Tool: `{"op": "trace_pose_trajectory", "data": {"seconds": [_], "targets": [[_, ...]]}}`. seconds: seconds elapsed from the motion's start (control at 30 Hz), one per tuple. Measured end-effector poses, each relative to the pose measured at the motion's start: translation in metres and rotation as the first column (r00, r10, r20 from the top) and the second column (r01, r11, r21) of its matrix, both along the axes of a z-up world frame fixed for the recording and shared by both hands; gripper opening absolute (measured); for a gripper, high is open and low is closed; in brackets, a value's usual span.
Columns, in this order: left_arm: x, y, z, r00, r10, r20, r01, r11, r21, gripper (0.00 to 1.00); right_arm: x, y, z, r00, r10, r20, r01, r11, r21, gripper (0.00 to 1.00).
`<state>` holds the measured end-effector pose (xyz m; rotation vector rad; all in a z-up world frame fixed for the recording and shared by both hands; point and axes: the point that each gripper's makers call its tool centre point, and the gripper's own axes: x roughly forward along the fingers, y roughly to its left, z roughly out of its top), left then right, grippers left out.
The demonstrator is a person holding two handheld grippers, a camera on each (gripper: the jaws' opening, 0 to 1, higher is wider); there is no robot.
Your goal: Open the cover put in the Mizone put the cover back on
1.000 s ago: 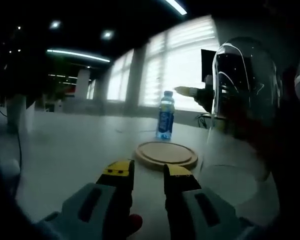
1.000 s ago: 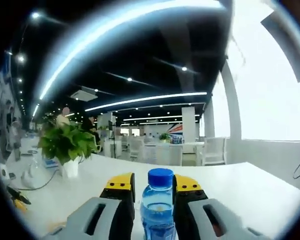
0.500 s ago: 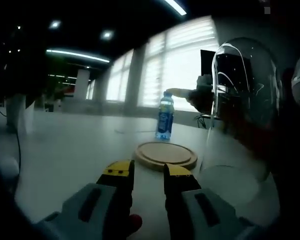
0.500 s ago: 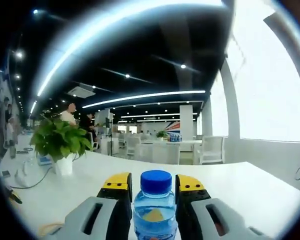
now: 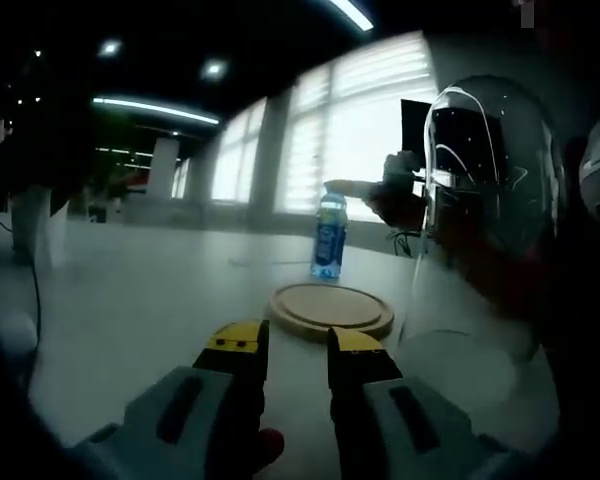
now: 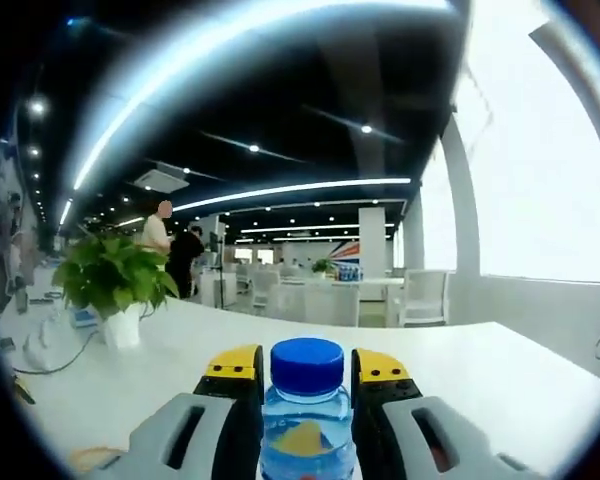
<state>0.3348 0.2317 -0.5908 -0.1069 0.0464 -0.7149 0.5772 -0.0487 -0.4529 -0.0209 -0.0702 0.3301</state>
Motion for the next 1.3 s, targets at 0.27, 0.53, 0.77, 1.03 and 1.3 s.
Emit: {"op": "trace_pose_trajectory", "data": {"seconds": [0.27, 0.53, 0.77, 1.03, 1.3], "targets": [[0.0, 0.0, 0.0, 1.0, 0.0, 0.0, 0.0, 1.0, 0.004, 0.18, 0.015, 0.003, -0.003, 1.0, 0.004, -0.017, -0.005, 1.0, -0.004, 0.25], [0.0, 0.0, -0.002, 1.0, 0.003, -0.006, -0.003, 1.0, 0.007, 0.18, 0.013, 0.002, -0.004, 1.0, -0.013, -0.021, 0.013, 1.0, -0.01, 0.24], [0.0, 0.0, -0.002, 1.0, 0.003, -0.009, -0.003, 1.0, 0.006, 0.18, 0.015, 0.001, -0.001, 1.0, -0.02, 0.002, 0.02, 1.0, -0.011, 0.24], [0.002, 0.002, -0.004, 1.0, 0.01, -0.02, -0.01, 1.0, 0.003, 0.18, 0.017, 0.0, 0.001, 1.0, -0.016, 0.022, 0.016, 1.0, -0.005, 0.25], [0.002, 0.001, -0.005, 1.0, 0.01, -0.019, -0.01, 1.0, 0.009, 0.18, 0.016, 0.0, 0.001, 0.999, -0.025, 0.02, 0.025, 1.0, -0.007, 0.24]]}}
